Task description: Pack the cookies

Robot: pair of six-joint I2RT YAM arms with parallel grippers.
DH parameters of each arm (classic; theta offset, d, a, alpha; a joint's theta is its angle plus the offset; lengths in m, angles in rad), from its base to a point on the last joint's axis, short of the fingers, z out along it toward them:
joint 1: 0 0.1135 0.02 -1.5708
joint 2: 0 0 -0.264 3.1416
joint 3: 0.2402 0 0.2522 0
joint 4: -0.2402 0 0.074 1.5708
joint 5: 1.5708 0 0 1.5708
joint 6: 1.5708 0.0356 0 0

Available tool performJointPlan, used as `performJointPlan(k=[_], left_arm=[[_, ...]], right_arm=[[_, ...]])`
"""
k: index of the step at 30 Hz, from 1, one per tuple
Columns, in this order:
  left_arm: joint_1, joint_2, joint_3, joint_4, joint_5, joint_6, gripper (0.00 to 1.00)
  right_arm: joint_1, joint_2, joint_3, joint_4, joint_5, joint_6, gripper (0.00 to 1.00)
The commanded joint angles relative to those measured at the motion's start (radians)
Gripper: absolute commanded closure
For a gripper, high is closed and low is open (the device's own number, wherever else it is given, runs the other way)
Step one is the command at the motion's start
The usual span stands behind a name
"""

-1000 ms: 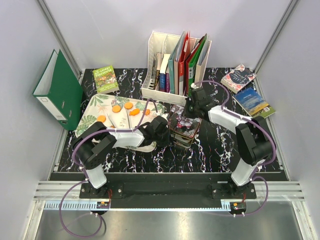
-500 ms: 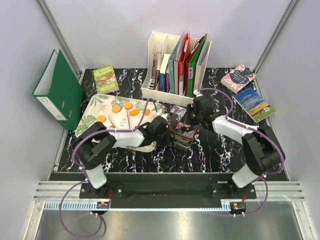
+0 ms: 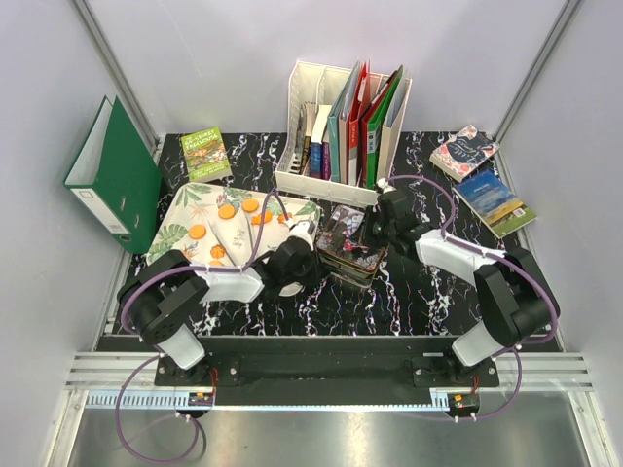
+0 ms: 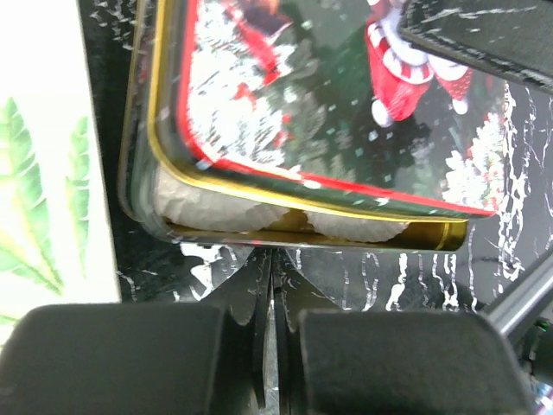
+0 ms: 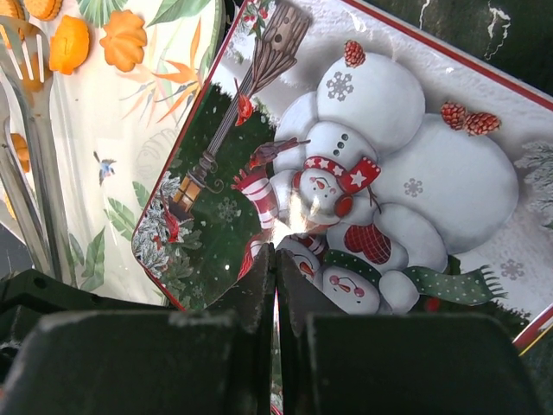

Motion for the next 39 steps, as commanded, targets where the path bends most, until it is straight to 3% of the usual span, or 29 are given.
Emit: performJointPlan(k=[1, 11, 22, 35, 39], left_arm=[[-0.017, -0.034, -0.067, 0.206, -0.091, -0.011, 0.96], [-0.023, 0.027, -0.083, 0.339, -0.111, -0.035, 0.96], [-0.026, 0.055, -0.063, 0.345, -0.108, -0.04, 0.96], [-0.026, 0.024, -0.096, 0.348, -0.109, -0.046, 0.96], [-0.026, 0.018, -0.101, 0.352, -0.106, -0.046, 0.96]], right_arm=[[0.013, -0.01, -0.05, -0.092, -0.015, -0.003, 0.99], [0.042, -0.05, -0.133, -0.077, -0.052, 0.021, 0.99], [0.048, -0.139, -0.135, -0.093, -0.031, 0.035, 0.98], [0.044, -0.224, 0.066, -0.216, 0.109, -0.014, 0.92], [-0.031, -0.199, 0.129, -0.241, 0.123, -0.029, 0.91]])
